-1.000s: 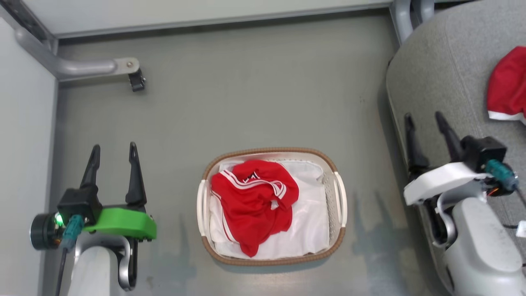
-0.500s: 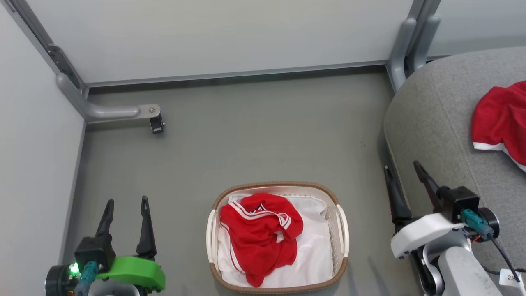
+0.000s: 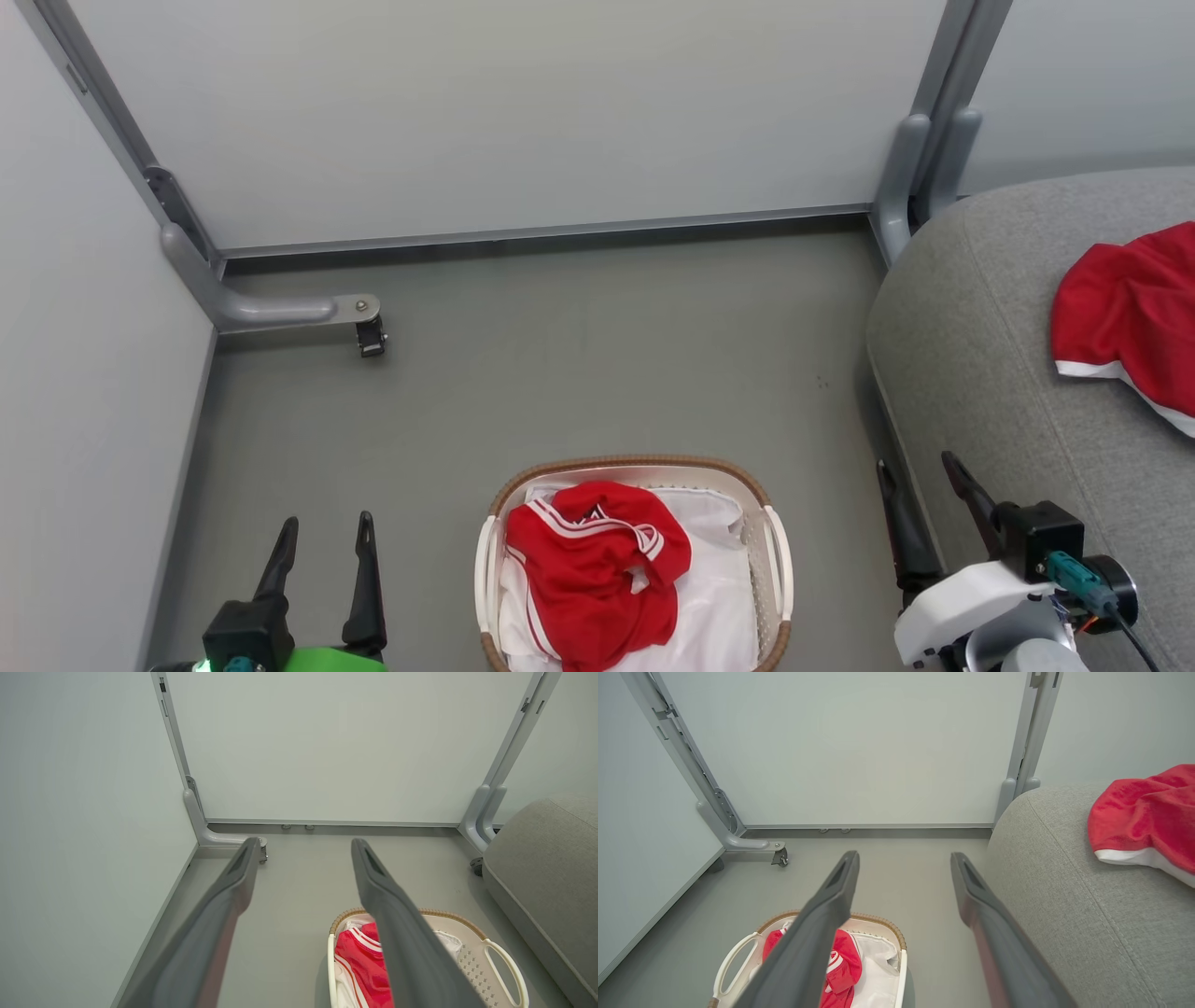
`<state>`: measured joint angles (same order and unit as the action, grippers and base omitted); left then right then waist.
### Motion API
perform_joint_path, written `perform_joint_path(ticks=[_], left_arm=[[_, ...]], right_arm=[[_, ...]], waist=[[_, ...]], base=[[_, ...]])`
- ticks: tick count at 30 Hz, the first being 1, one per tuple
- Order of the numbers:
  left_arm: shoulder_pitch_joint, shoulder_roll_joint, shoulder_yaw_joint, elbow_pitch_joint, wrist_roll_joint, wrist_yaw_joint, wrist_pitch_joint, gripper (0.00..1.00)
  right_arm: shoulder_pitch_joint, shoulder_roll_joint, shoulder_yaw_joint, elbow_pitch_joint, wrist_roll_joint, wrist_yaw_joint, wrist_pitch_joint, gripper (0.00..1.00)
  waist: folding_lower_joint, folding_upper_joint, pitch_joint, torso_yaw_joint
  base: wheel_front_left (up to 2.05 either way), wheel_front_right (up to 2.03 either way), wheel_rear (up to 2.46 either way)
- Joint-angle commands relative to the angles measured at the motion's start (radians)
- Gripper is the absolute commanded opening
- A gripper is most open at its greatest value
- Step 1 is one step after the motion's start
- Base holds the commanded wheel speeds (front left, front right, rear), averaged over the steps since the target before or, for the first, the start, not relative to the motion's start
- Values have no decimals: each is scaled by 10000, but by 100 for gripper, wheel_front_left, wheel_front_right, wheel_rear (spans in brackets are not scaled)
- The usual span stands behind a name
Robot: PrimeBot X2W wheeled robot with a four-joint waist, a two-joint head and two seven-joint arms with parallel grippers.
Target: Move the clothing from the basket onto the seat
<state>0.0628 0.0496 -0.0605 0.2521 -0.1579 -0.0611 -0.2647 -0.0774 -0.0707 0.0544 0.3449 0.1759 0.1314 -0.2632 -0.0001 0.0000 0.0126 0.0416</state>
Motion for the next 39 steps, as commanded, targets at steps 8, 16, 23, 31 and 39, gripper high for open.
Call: perform_joint_path(ticks=[8, 16, 23, 31, 39], left_arm=[[-305, 23, -250, 16, -12, -105, 5, 100], [-1326, 24, -984, 766, -690, -198, 5, 100], [-2713, 29, -1923, 2063, -1090, -361, 5, 100], [-4338, 38, -2323, 3706, -895, -486, 4, 100], [-5819, 101, -2475, 5693, -252, -604, 2, 100]], right_arm=[[-279, -42, -15, -153, -47, -14, -23, 100], [-1434, -103, 181, -768, 230, -14, -23, 100], [-2414, -98, 429, -1444, 544, -14, -23, 100], [-3136, 18, 805, -2004, 657, -14, -23, 100], [-3552, 138, 912, -2267, 842, -14, -23, 100]], waist=[[1, 0, 411, -181], [1, 0, 1910, -721], [1, 0, 3367, -1391], [1, 0, 4705, -2141], [1, 0, 5839, -2771]], base=[[0, 0, 0], [0, 0, 0], [0, 0, 0], [0, 0, 0], [0, 0, 0]])
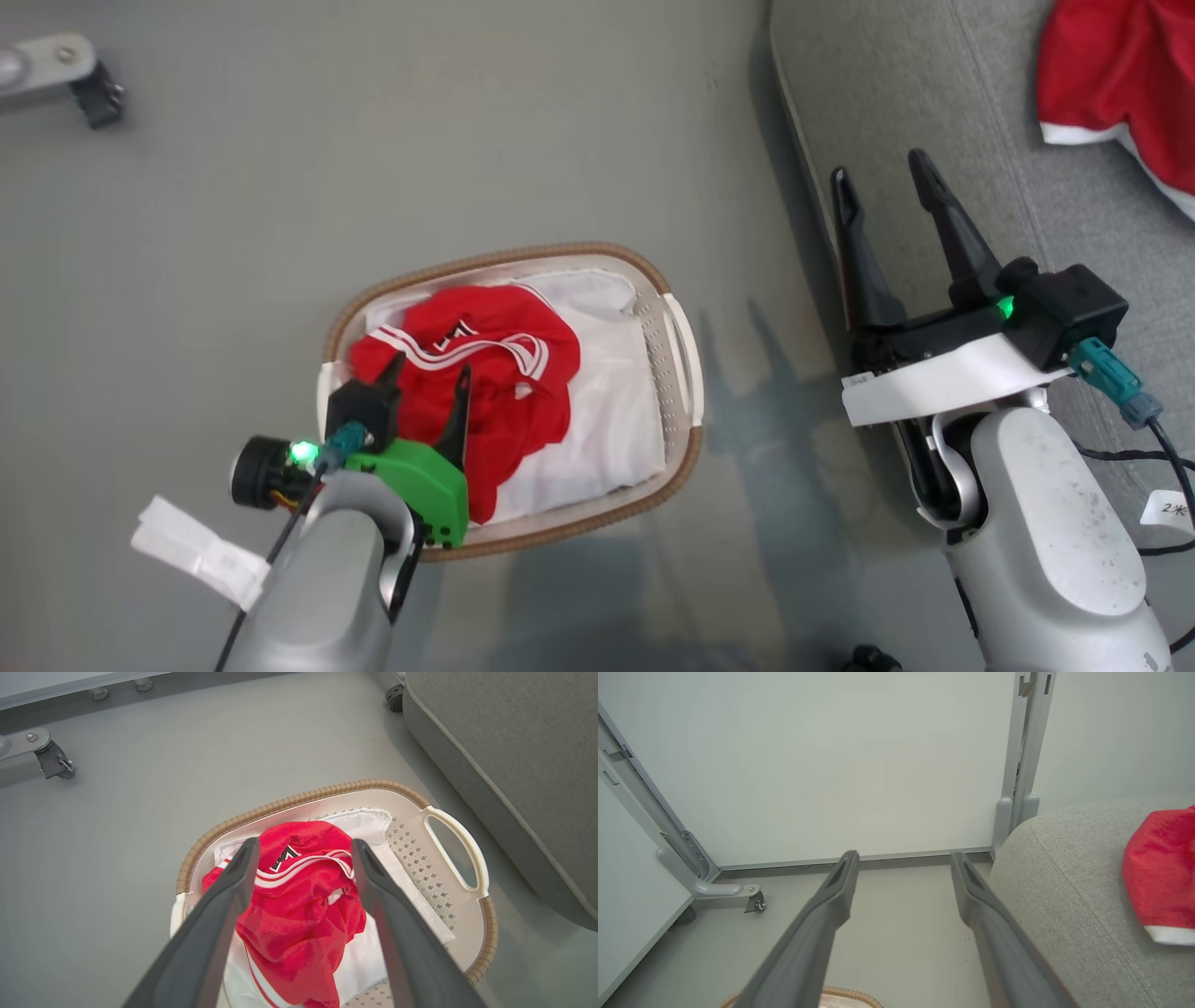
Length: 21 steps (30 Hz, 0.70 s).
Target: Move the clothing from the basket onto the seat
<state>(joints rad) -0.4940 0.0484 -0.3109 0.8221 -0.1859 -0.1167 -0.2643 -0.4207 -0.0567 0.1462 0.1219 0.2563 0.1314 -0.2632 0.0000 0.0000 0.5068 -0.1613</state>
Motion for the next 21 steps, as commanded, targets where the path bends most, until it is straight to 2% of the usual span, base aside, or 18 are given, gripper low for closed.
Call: perform_joint_path(ticks=[1, 14, 21], left_arm=[[-439, 146, 28, 240, 107, -37, -1, 100], [-2162, 401, -509, 3307, 948, 311, 3, 100], [-2927, 612, -995, 4279, 1393, 677, 282, 100]], right_arm=[[-164, 13, 22, -28, 88, -12, -23, 100], [-160, 42, 163, -489, 477, -14, -23, 100], [-349, 45, 275, -686, 804, -14, -23, 100]], waist=[[0, 0, 1067, -821], [0, 0, 2262, -1421], [0, 0, 2829, -1622]], base=[[0, 0, 0], [0, 0, 0], [0, 0, 0]])
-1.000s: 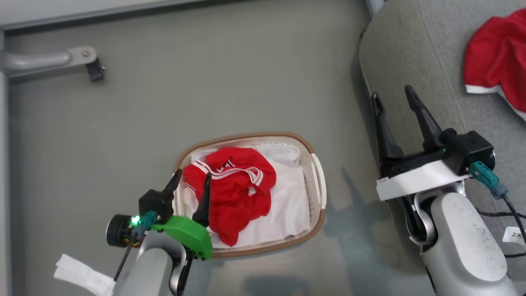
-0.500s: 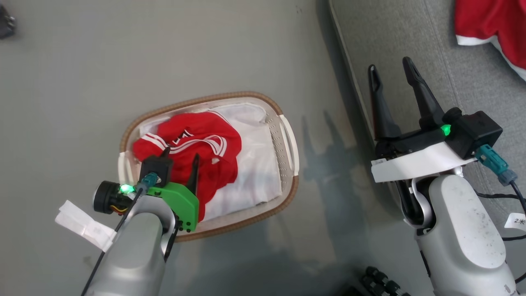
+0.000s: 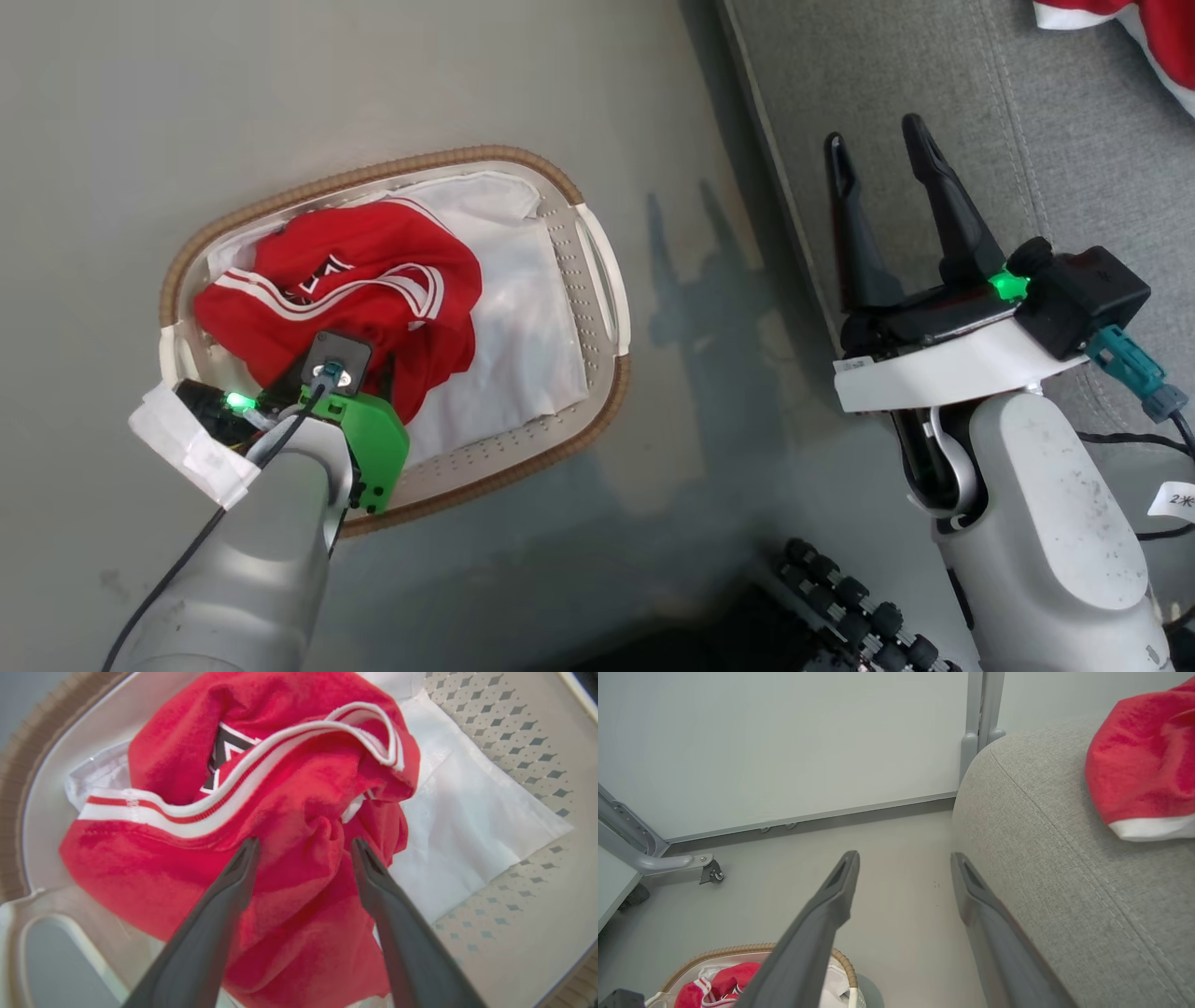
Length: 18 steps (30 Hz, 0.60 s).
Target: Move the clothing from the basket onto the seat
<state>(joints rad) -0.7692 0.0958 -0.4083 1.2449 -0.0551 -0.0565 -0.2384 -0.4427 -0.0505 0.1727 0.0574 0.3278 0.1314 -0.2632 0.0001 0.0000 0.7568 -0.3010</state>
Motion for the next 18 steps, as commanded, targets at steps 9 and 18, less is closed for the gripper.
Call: perform_joint_path(ticks=[9, 18], left_arm=[[-841, 506, -678, 387, 692, 807, 1229, 100], [-1097, 703, -847, 447, 632, 895, 2193, 45]], right_arm=[[-235, -16, 91, -118, 387, -14, -22, 100], [-396, -18, 179, -178, 714, -14, -22, 100]], waist=[[-1, 0, 978, -388], [-1, 0, 1202, -578]], base=[[0, 0, 0], [0, 0, 0]])
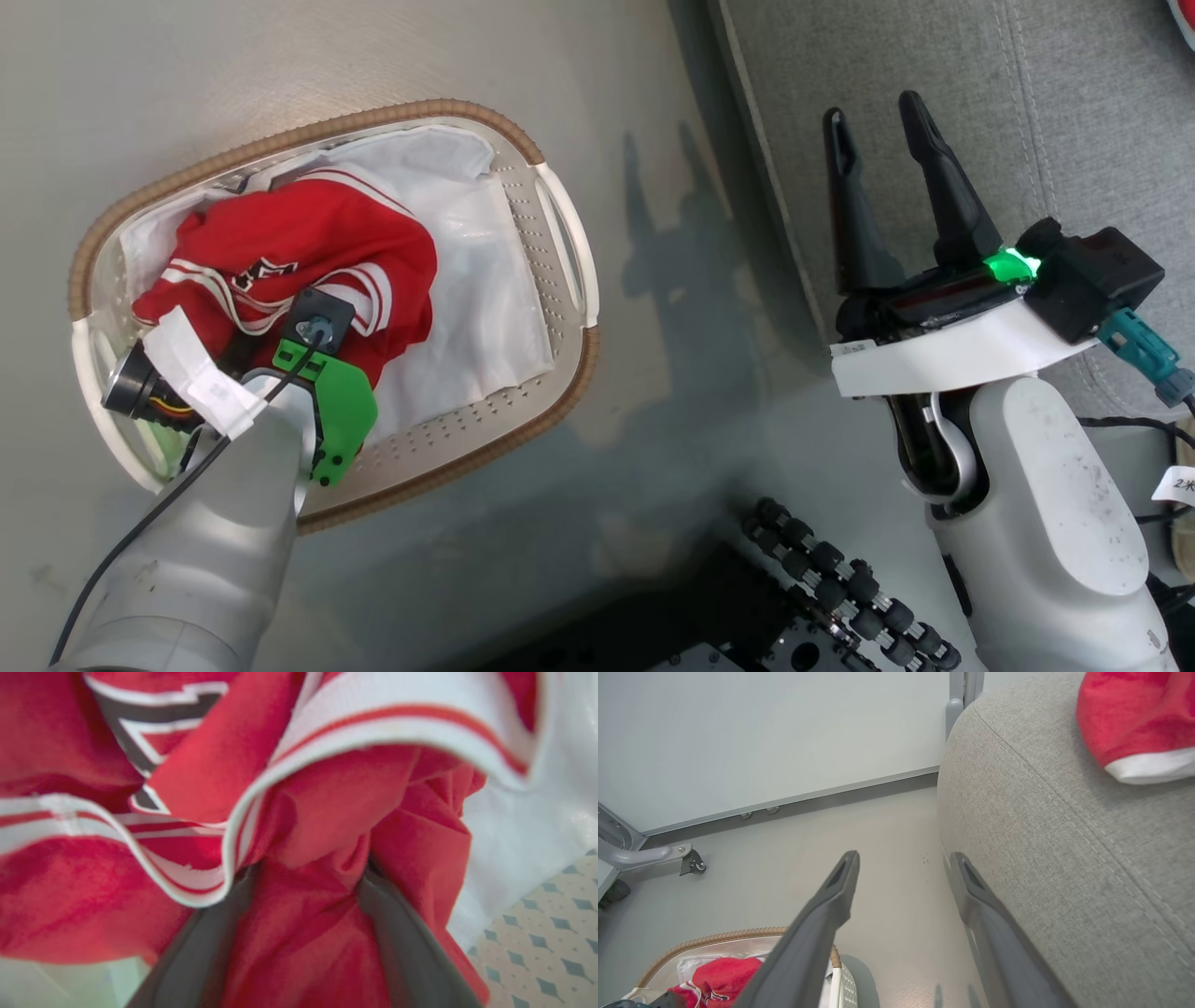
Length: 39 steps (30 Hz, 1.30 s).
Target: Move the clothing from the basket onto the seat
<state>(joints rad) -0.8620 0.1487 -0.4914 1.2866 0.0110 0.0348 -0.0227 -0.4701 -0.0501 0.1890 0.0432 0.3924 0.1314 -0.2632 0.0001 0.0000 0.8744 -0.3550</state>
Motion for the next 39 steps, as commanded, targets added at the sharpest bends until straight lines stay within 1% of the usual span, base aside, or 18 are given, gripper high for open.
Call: perform_joint_path(ticks=[1, 2, 5, 10, 16, 22, 27, 30, 33, 39], left_arm=[[-186, 185, -35, 30, -46, -39, 97, 4], [-190, 187, -48, 32, -66, -53, 133, 0], [-178, 132, -87, 34, -124, -150, -19, 0], [-28, -224, -36, 18, -401, -321, -611, 0], [487, -644, -89, 20, -657, -633, -1273, 0], [1066, -901, -187, -59, -958, -995, -1989, 0], [1617, -953, -215, -394, -1304, -1169, -2332, 0], [2032, -978, -323, -1010, -1723, -1336, -2418, 0], [2492, -981, -490, -1896, -2203, -1396, -2430, 0], [3405, -974, -755, -3691, -3108, -1223, -2427, 0]], right_arm=[[-126, -22, 23, -30, 80, -12, -22, 100], [-125, -22, 26, -21, 104, -14, -22, 100], [-130, -23, -25, 32, 132, -14, -22, 100], [-19, -23, -117, 238, 142, -14, -22, 100], [204, -26, -160, 640, 11, -14, -22, 100], [543, -31, -264, 1062, -229, -14, -22, 100], [859, -32, -353, 1381, -490, -14, -22, 100], [1114, -30, -430, 1566, -640, -14, -22, 100], [1394, -34, -507, 1719, -781, -14, -22, 100], [1993, -33, -698, 1994, -999, -14, -22, 100]], waist=[[-1, 0, 27, -53], [-1, 0, 21, -58], [-1, 0, -61, -41], [-1, 0, -457, 65], [-1, 0, -1454, 326], [-1, 0, -2579, 738], [-1, 0, -3516, 1150], [-1, 0, -4105, 1424], [-1, 0, -4602, 1675], [-1, 0, -5570, 2129]], base=[[0, 0, 0], [0, 0, 0], [0, 0, 0], [0, 0, 0], [0, 0, 0], [0, 0, 0], [0, 0, 0], [0, 0, 0], [0, 0, 0], [0, 0, 0]])
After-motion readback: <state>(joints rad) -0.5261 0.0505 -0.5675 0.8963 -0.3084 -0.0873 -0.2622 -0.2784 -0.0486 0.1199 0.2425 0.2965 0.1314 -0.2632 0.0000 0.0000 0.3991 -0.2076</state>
